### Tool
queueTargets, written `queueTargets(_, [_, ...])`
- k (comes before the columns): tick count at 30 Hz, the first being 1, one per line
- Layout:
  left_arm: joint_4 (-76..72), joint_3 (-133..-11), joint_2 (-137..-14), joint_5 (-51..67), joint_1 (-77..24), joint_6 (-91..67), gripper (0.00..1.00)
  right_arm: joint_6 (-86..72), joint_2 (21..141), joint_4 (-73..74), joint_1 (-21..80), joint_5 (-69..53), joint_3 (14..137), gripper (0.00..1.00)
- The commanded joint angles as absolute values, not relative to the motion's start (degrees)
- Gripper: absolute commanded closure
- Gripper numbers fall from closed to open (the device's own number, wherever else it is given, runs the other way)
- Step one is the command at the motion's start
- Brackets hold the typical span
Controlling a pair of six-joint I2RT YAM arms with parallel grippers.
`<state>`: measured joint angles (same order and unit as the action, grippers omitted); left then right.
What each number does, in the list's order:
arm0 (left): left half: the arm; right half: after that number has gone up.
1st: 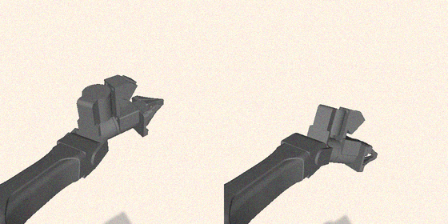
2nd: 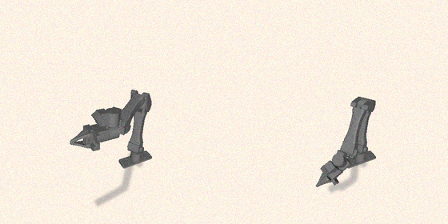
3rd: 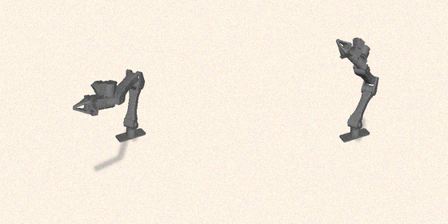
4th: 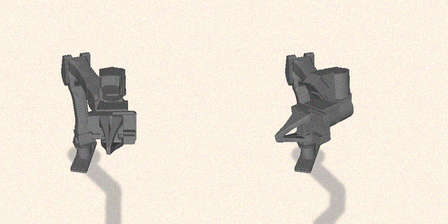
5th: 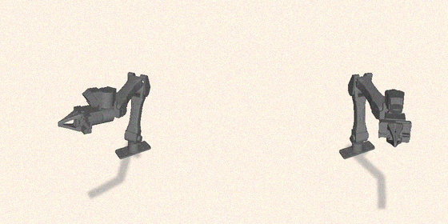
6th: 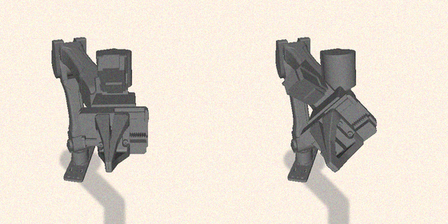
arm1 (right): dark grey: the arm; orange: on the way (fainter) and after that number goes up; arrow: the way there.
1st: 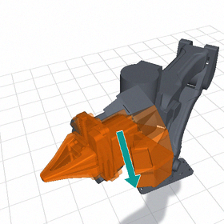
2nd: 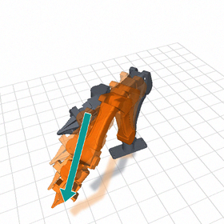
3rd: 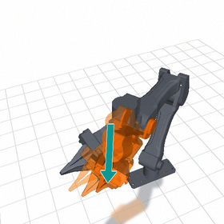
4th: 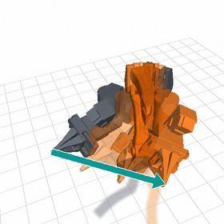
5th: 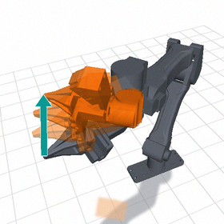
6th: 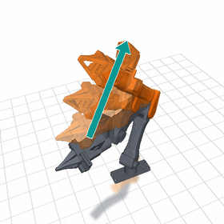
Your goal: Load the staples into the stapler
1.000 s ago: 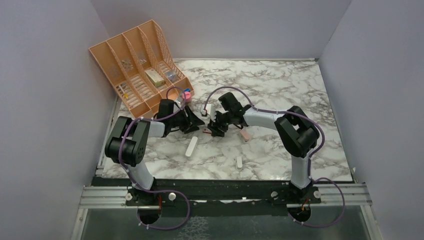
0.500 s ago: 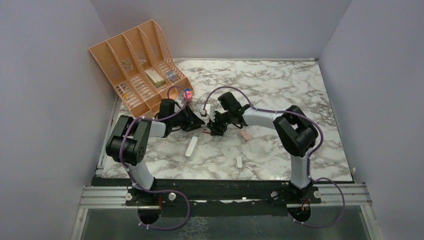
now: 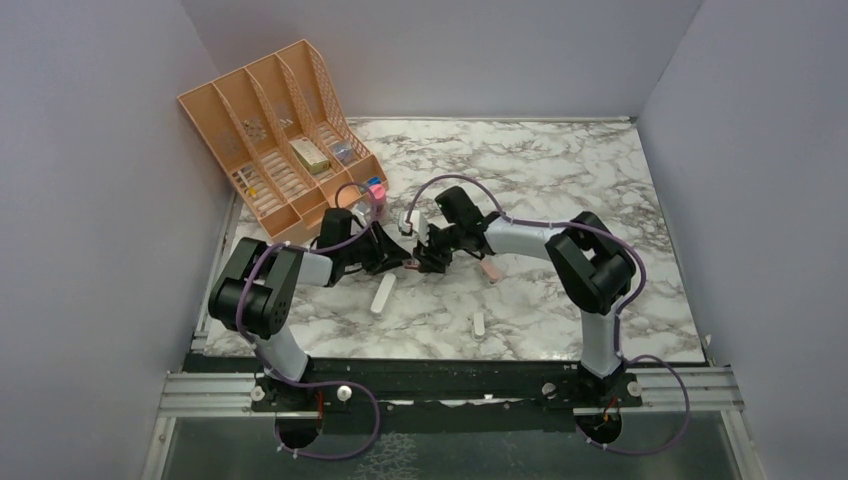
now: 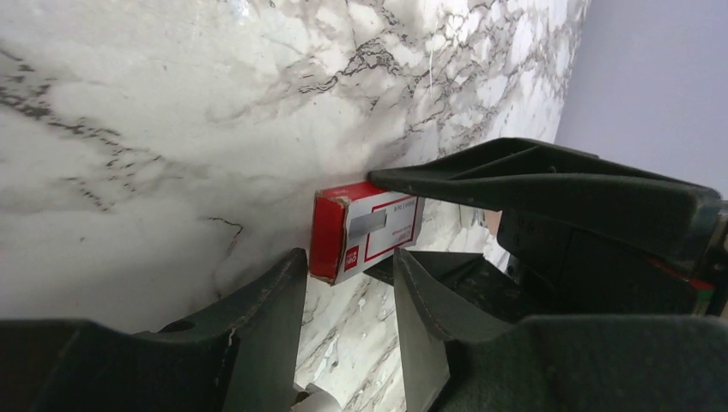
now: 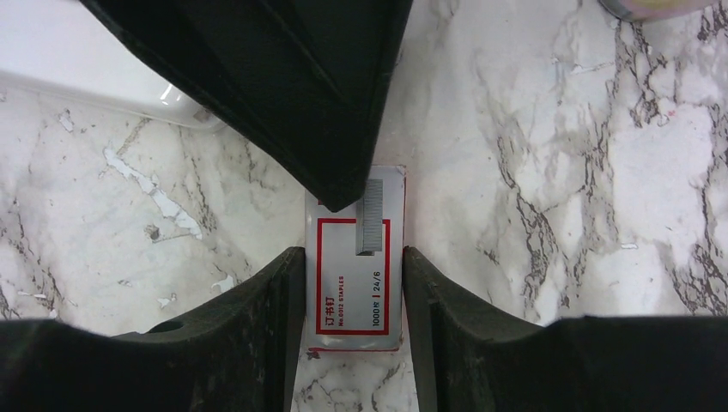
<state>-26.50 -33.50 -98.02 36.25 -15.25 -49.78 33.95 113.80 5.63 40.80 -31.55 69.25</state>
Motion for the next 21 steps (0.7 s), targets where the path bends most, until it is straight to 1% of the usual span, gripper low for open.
queueTargets(1, [-28.4,-31.4,-94.2,32.1,-15.5,-49.9,0.56,34.7,113.6,6.9,42.6,-33.0,67.7,0.51])
queueTargets(5, [-29.4,-30.2,-93.9,32.3,-15.4,-50.7,0.57,34.7,113.9,6.8,43.3,-33.3,67.7,0.51])
queueTargets(14, [-33.6,-27.4,-94.2,34.4,-15.3,-53.2,0.71,34.5,114.4,6.0,44.3,-33.0,67.9,0.51])
queueTargets(21, [-36.1,-27.4,-95.2,36.8,-14.9,-54.2,0.77,33.8,115.2,4.2,45.0,-32.9,67.9,0.51])
